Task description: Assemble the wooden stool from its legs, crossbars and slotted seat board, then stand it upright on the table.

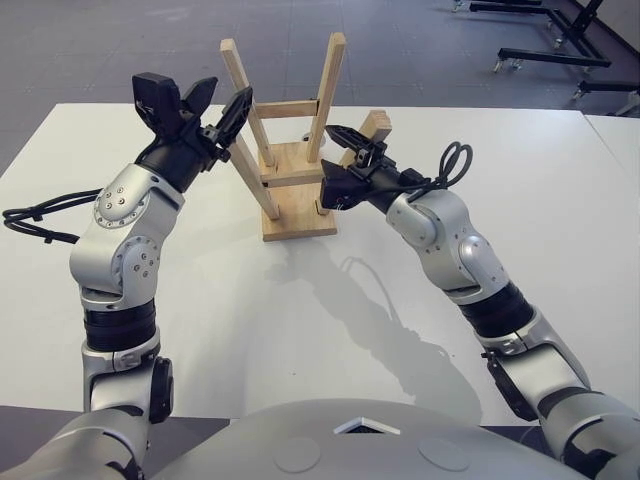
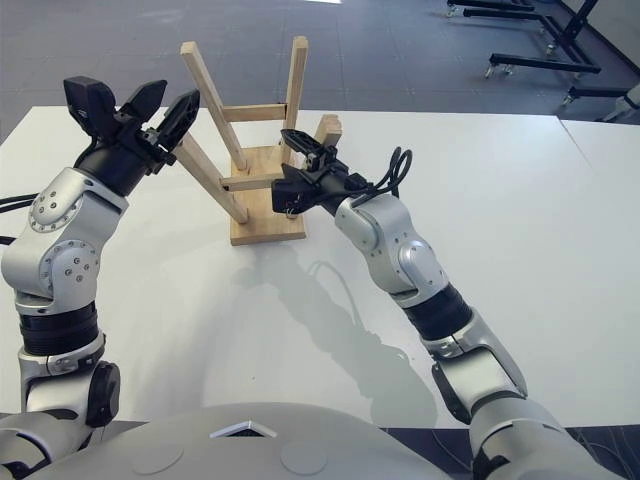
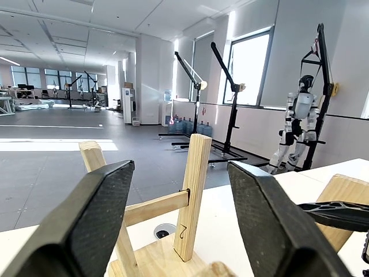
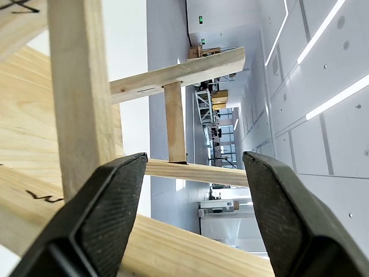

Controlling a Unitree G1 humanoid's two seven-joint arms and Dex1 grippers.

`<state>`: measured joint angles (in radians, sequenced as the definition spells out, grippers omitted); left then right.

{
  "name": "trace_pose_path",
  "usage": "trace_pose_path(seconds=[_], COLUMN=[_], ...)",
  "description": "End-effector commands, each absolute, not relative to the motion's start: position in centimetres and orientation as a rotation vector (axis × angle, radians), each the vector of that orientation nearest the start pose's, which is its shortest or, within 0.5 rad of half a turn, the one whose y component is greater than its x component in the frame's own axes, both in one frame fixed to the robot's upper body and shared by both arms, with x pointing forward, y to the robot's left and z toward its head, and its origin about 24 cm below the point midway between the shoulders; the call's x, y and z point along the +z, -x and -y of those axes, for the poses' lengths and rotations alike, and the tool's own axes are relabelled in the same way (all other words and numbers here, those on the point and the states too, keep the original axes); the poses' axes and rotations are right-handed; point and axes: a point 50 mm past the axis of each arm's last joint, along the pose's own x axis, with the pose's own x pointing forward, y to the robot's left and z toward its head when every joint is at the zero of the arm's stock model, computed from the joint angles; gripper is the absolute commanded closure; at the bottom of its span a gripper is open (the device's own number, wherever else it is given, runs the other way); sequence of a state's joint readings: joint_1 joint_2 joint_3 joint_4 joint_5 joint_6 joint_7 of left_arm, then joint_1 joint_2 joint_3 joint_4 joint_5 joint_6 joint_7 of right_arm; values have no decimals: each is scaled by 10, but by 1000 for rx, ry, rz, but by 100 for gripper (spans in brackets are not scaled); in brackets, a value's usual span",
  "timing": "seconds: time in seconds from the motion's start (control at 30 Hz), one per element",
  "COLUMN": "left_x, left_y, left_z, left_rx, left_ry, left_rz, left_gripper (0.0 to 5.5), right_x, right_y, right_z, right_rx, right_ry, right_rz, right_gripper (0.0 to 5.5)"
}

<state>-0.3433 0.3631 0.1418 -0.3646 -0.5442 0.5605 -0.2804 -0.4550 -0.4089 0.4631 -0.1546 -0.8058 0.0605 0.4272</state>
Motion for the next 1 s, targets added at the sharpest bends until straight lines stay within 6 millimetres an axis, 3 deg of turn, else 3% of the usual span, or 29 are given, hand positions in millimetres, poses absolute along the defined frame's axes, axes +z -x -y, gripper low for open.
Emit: trace_pose_path(seconds=[0.03,0.23,0.37,0.43,0.5,0.57,0.63,0.7,0.77,0.9,1.0], left_x=[163,164,164,164,165,165,165,166,167,167,164], left_y=[-284,-284,-284,-284,-283,-282,-282,-282,-284,-286,-287], left_z=[-177,-180,-181,-181,-181,-182,-181,-179,-177,-171,-164], left_rx=[-443,-439,-442,-443,-446,-447,-449,-458,-469,-501,-518], left_ry=[90,86,80,78,76,74,72,69,69,75,85], left_rz=[62,61,60,60,59,60,58,56,55,49,42], left_gripper=[256,256,256,256,256,256,256,256,256,256,256], right_x=[150,206,248,243,216,185,157,140,135,143,133], right_y=[-292,-289,-300,-312,-318,-314,-306,-300,-298,-289,-282], right_z=[81,95,138,171,203,210,197,169,142,80,65], right_rx=[583,456,226,110,14,5,43,113,186,522,672], right_ry=[1272,938,689,593,448,347,263,150,69,-96,-39], right_rz=[440,734,808,695,502,354,249,183,160,144,65], right_gripper=[244,244,244,244,244,244,244,244,244,244,244])
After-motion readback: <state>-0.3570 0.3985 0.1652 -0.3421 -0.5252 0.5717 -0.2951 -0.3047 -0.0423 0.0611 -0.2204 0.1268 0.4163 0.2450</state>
